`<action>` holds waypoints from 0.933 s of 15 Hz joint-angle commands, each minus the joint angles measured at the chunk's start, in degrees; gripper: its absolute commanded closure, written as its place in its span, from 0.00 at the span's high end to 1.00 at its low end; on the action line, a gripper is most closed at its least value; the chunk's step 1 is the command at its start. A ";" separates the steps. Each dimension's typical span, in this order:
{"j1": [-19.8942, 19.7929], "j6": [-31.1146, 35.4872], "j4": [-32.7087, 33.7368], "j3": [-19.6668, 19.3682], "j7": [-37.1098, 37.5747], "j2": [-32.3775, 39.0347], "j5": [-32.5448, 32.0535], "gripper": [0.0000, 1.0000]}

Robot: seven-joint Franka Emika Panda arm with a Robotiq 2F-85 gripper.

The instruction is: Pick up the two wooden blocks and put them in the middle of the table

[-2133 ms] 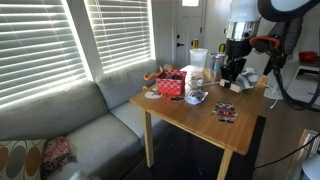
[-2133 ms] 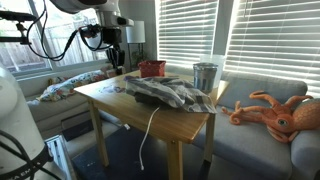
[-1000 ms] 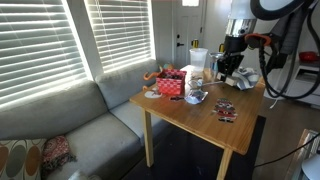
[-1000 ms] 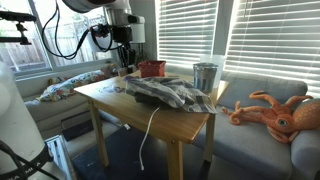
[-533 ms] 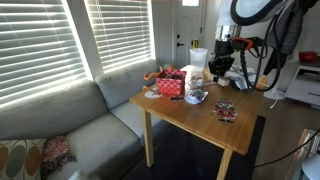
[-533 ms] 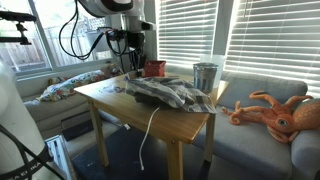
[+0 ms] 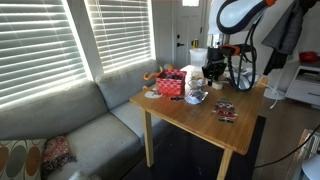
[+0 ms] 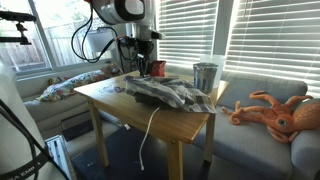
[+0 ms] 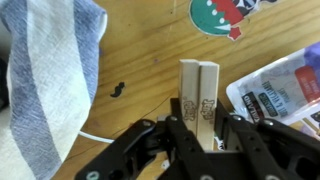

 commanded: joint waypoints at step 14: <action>0.29 -1.02 5.48 0.03 -3.08 5.27 0.30 0.86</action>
